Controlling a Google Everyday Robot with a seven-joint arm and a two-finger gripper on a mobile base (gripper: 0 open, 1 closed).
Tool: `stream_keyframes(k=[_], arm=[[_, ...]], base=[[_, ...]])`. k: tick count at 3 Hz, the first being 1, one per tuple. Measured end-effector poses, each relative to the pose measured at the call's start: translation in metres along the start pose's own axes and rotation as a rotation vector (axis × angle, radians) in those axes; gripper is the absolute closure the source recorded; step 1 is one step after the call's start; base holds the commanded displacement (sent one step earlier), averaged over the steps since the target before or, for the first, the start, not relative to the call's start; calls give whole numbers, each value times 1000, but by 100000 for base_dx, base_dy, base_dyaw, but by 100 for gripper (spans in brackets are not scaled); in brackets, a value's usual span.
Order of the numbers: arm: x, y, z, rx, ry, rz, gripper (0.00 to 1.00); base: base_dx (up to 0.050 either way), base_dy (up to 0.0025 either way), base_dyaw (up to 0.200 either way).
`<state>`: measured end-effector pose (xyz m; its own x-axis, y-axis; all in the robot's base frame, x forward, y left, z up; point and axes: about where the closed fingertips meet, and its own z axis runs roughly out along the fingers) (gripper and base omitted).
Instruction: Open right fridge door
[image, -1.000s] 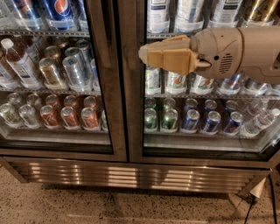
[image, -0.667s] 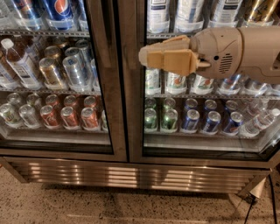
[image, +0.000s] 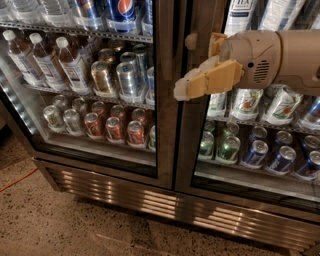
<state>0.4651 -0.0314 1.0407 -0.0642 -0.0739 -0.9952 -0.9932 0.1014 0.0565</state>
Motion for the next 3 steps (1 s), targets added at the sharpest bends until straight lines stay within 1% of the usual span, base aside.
stream_keyframes(k=[1, 2, 3], arm=[[0, 0, 0, 0, 0, 0, 0], [0, 0, 0, 0, 0, 0, 19], [0, 0, 0, 0, 0, 0, 43]], base=[[0, 0, 0], [0, 0, 0], [0, 0, 0]])
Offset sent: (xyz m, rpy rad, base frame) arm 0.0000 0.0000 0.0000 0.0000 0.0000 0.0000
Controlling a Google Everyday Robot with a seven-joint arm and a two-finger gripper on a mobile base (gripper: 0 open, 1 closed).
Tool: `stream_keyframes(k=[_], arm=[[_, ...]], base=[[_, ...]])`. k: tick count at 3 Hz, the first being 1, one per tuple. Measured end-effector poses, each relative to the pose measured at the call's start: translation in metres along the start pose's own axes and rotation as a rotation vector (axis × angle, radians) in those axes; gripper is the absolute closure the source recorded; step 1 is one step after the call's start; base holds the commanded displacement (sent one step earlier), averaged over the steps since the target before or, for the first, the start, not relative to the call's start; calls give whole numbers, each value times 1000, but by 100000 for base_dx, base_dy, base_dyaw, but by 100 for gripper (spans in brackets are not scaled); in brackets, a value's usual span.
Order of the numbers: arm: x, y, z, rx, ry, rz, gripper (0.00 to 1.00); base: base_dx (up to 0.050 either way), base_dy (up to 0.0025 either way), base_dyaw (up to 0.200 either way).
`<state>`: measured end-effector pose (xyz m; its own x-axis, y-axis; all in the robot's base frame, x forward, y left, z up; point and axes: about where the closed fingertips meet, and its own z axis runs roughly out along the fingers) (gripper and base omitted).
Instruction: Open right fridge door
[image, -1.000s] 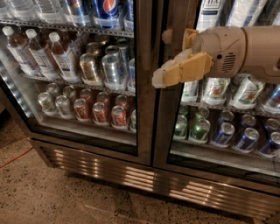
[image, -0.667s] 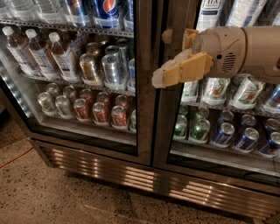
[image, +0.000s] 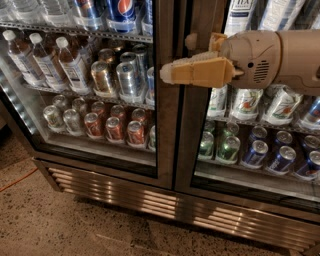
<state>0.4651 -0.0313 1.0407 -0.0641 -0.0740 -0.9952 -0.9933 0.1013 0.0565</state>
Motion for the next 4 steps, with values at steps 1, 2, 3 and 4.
stream_keyframes(k=[1, 2, 3, 4], arm=[[0, 0, 0, 0, 0, 0, 100], [0, 0, 0, 0, 0, 0, 100], [0, 0, 0, 0, 0, 0, 100], [0, 0, 0, 0, 0, 0, 100]], base=[[-3789, 246, -12997], [-3994, 248, -12067], [-4493, 189, -8571], [0, 0, 0]])
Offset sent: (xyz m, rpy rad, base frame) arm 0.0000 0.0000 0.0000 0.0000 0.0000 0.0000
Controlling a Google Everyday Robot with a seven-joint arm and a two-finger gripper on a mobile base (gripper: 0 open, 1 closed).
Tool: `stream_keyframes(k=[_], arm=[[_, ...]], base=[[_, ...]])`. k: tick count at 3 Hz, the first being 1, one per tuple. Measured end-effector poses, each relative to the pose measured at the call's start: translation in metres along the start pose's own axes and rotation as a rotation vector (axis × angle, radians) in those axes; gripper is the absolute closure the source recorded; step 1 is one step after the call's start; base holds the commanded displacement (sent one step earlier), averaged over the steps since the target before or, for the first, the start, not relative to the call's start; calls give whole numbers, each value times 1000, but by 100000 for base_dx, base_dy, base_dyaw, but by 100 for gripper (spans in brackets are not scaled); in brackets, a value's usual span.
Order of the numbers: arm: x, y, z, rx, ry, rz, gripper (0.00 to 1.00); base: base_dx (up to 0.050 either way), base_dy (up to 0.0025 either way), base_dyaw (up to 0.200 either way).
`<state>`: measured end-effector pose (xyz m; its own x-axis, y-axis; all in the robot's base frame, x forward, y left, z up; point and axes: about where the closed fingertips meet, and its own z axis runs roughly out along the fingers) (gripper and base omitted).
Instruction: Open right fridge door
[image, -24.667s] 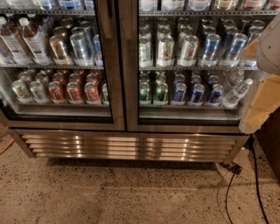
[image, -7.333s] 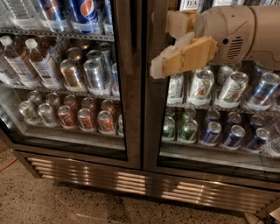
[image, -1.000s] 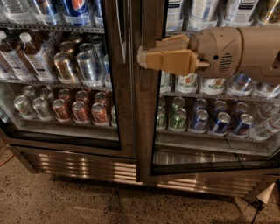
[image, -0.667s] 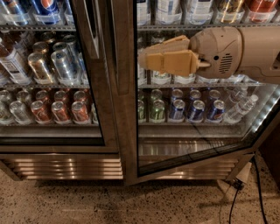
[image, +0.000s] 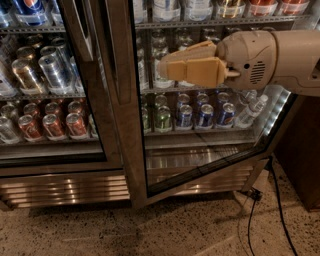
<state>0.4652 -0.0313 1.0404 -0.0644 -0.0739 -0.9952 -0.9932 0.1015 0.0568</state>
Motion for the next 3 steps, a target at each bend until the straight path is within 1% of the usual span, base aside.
stream_keyframes(k=[1, 2, 3], arm=[[63, -23, -11, 48, -15, 71, 100], [136, -46, -20, 94, -29, 158, 100], [165, -38, -15, 119, -19, 200, 100]], base=[[0, 0, 0], [0, 0, 0], [0, 0, 0]])
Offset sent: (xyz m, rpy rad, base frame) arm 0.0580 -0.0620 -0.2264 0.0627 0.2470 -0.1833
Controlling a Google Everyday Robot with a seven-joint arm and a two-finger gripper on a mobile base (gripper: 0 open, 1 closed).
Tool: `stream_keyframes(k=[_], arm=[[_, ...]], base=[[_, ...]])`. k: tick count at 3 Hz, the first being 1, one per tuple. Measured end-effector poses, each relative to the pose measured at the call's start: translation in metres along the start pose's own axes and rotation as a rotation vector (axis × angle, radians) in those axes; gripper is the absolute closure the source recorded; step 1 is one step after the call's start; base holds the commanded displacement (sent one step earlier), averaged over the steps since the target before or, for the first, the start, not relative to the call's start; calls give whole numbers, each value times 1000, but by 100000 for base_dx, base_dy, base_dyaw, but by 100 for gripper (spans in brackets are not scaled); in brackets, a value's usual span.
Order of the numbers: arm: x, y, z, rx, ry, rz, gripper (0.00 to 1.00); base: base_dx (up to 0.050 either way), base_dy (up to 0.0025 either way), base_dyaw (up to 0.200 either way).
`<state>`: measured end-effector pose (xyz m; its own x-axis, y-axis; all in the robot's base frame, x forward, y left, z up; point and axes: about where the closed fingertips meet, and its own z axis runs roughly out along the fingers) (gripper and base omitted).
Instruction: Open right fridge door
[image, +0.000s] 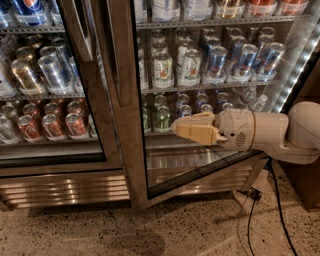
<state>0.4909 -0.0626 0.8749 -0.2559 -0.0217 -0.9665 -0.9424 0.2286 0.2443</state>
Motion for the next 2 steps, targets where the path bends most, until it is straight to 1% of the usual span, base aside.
stream_keyframes(k=[1, 2], arm=[[-4, 68, 8, -64, -12, -19, 100], [-10, 146, -7, -110, -56, -47, 100]], base=[[0, 0, 0], [0, 0, 0]])
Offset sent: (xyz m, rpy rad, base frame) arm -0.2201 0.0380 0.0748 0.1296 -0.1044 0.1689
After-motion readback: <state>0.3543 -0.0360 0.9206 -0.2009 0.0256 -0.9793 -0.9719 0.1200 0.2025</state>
